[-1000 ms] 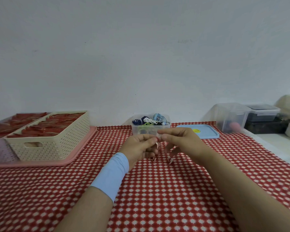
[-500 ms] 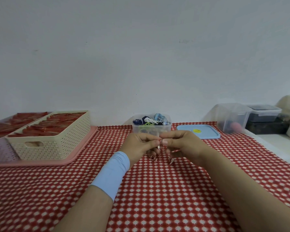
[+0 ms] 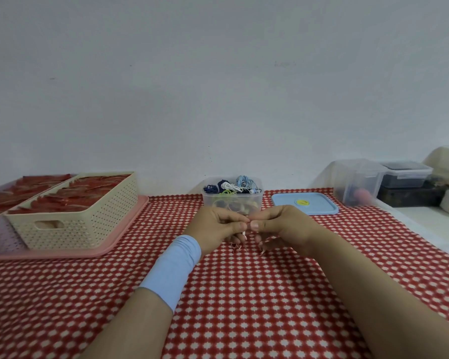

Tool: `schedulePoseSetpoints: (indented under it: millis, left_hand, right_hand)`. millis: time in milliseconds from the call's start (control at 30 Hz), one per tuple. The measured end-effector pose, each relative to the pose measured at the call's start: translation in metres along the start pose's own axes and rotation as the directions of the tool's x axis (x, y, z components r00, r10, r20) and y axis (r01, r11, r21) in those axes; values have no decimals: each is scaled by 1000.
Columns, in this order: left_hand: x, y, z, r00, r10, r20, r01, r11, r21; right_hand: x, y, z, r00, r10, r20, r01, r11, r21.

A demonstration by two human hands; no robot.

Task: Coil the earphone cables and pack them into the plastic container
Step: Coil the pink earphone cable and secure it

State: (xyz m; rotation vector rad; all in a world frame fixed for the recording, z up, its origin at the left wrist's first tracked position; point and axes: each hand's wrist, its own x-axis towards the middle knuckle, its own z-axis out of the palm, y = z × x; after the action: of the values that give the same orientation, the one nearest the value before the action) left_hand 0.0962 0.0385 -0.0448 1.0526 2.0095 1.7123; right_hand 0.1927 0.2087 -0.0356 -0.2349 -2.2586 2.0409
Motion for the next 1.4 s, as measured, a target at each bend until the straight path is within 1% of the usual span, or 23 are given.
schedulePoseSetpoints:
  millis: [67,167,267,400,533,600,833,1000,1100,1200,1267,1400]
  left_hand:
    - [0,-2,0,1000,-21,-12,21,999,-31]
    - [0,-2,1,998,-61,-27,57,989,-138]
    - [-1,-1,2,997,-72,-31,66,984,-168]
    - [-1,-2,1,993,-98,-65,85,981,-177]
    - [0,-4,0,992,-93,-82,81,987,-137]
    - [0,-4,0,993,-86,-84,76,991,-110]
    - [0,-5,2,990,-79,-118,69,994,-89]
    - [-1,-3,4,988,-86,-126,70,990,-125]
    - [-2,-2,4,990,-89,-108,70,983,-168]
    - [-2,-1,3,992,-92,-84,76,981,-176]
    - [-2,-2,3,994,-89,-63,78,985,-152]
    - [-2,-4,3,997,-71,-34,66,989,-132]
  right_hand:
    - [1,1,1,1000,9,6,-9,1000,10]
    - [4,4,-1,1000,-14,-1,14,995,102]
    - [4,4,-3,1000,-16,-5,17,989,148]
    - [1,3,-3,999,-36,-22,38,994,101]
    - [2,3,0,994,-102,-43,101,995,-25]
    - [2,3,2,989,-136,-61,132,990,-54]
    - [5,5,6,979,-180,-98,174,982,-70]
    - [4,3,10,962,-226,-152,217,973,-74]
    - [3,1,10,973,-178,-150,183,983,24]
    - [1,0,6,994,-86,-74,96,983,156]
    - [1,2,5,998,-60,-10,61,986,155]
    - [2,4,5,1000,-13,26,9,993,118]
